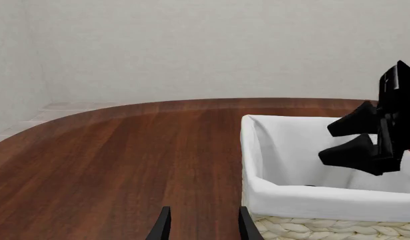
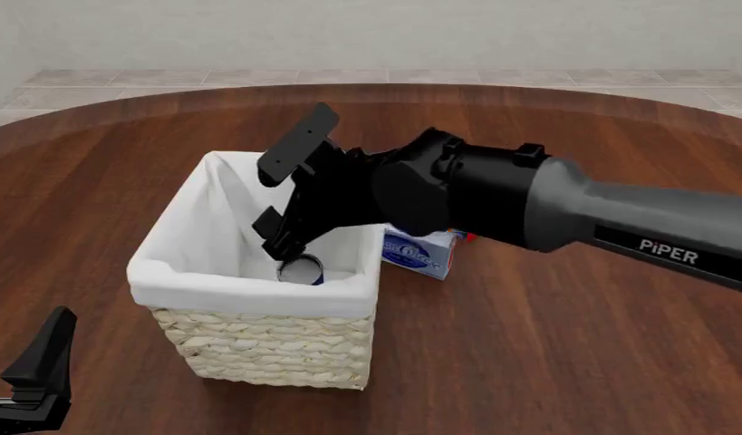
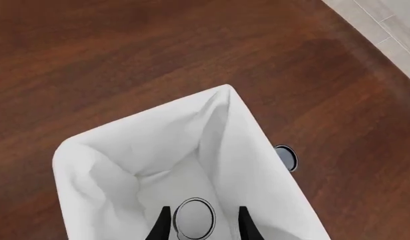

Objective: Pick up the alphabet soup and put it in the basket.

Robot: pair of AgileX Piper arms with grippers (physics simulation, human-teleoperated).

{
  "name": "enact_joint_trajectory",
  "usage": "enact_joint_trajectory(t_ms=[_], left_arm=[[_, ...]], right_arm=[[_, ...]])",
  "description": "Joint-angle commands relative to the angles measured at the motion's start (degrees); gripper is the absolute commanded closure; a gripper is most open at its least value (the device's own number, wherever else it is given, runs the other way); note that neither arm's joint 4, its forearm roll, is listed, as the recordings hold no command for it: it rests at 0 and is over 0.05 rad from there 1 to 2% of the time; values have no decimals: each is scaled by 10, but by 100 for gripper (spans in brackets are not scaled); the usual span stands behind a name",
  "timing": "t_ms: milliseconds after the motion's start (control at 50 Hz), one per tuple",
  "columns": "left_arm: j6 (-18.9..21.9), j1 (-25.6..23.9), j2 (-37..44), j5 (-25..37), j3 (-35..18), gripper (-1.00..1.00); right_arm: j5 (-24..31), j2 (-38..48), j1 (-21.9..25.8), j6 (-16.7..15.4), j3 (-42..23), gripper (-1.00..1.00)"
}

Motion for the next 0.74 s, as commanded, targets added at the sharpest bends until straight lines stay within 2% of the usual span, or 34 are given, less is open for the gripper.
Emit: enact_joint_trajectory(t_ms=[20, 740], left_arm=[[0, 0, 0, 0, 0, -100], [0, 0, 0, 0, 0, -100]], right_arm=[[17, -29, 2, -1, -23, -100], [42, -134, 29, -10, -31, -100]])
